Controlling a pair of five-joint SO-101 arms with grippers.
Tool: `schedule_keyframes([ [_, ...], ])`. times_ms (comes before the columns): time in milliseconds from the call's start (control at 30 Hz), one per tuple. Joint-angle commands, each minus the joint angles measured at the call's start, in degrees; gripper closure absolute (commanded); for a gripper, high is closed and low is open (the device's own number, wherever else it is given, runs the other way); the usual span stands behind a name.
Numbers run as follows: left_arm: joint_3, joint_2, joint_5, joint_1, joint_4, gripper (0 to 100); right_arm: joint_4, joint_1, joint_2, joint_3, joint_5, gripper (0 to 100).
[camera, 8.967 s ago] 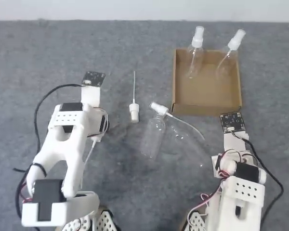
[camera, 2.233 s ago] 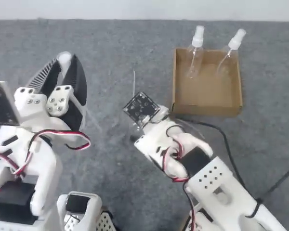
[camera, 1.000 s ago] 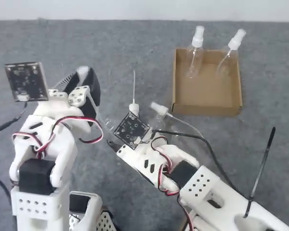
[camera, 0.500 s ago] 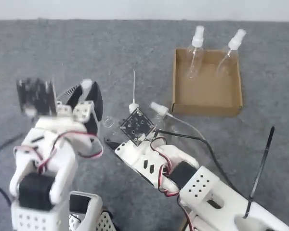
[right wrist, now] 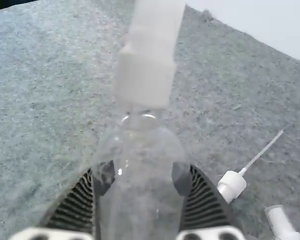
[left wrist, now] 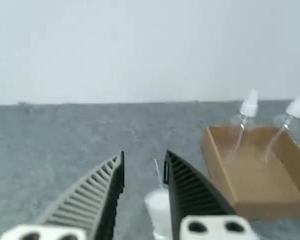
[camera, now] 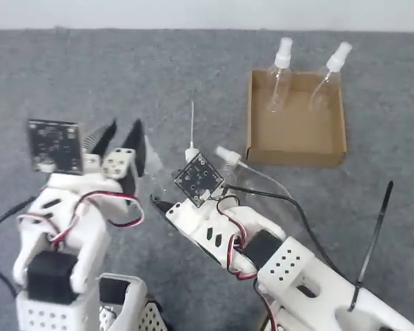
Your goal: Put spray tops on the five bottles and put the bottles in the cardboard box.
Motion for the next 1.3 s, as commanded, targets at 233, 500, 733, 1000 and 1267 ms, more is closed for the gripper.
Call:
schedule_keyframes([
  [233,7.1,0.8,-4.1,-1.4,-6.5,88,-0.8,-0.3,-0.1,-0.6,-0.4,99.2],
  [500,8.7,0.6,-4.1,-1.2,-2.6,88,-0.8,-0.3,-0.1,-0.6,-0.4,99.2],
  [733,8.7,0.6,-4.1,5.0,-1.7,89,-0.8,0.2,-0.1,-0.6,-0.4,99.2],
  [1000,7.8,0.5,-4.1,6.2,-2.0,88,-0.8,4.3,-0.1,-0.6,-0.6,99.2],
  [1267,-2.3,0.5,-3.7,-1.8,-1.6,83,-0.8,6.2,-0.1,-1.0,-0.4,99.2],
])
